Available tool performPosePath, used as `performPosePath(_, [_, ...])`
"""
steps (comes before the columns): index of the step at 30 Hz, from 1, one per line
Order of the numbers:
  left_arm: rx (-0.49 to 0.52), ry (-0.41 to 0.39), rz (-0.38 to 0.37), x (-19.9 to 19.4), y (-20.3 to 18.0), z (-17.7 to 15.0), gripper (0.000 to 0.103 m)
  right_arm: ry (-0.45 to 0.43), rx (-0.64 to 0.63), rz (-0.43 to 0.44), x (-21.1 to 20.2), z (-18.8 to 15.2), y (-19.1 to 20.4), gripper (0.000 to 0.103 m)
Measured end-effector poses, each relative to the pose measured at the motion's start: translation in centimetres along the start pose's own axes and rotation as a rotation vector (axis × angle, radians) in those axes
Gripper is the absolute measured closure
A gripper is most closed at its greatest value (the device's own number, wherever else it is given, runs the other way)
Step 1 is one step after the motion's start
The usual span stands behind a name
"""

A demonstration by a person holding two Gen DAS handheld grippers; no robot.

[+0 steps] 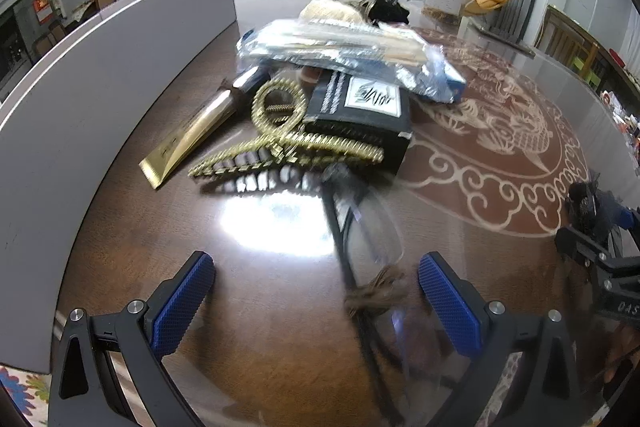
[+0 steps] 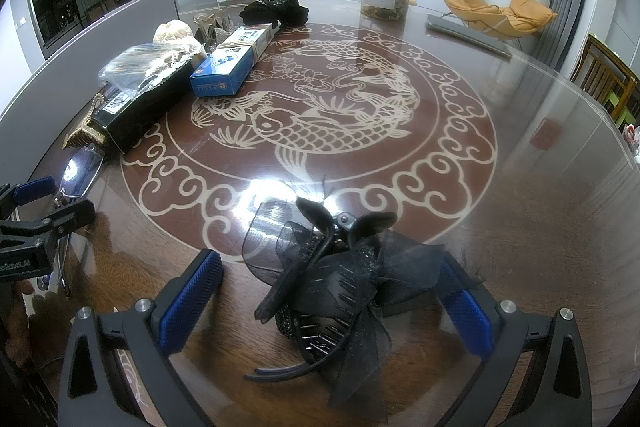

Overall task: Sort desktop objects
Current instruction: 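Close the left tool on the eyeglasses and lift them while the right tool lifts the bow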

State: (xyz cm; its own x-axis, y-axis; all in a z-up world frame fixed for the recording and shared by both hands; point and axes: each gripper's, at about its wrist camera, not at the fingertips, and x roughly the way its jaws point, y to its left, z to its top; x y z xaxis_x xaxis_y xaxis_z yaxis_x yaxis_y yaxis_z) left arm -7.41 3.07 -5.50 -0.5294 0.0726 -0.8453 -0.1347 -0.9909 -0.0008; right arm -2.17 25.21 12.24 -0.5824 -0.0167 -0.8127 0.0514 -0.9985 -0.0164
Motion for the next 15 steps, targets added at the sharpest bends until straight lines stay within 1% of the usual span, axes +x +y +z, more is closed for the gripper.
performPosePath(4, [-0.036,0.022,0.019,-0.3,1.0,-0.4,0.000,0.000,0.000,0.000,0.0,0.0,0.0,0.000])
performPosePath(7, [-0.026,0.027,0.018,0.0,0.8,-0.1,0.000,0.000,0.000,0.000,0.0,0.0,0.0,0.000])
performPosePath(10, [0.014,0.034,0.000,0.2,0.2,0.3,0.000,0.000,0.000,0.000,0.0,0.0,0.0,0.000])
performPosePath(12, [0.041,0.007,-0.019,-0.4,-0.2,0.0,0.021,0.000,0.000,0.000,0.0,0.0,0.0,0.000])
performPosePath(14, [0.098,-0.024,-0.044,-1.3,-1.1,-0.3,0.079,0.000,0.001,0.001,0.0,0.0,-0.1,0.000])
performPosePath(15, [0.115,-0.022,-0.038,-1.5,-1.4,-0.4,0.080,0.000,0.002,0.003,0.0,0.0,-0.1,0.000])
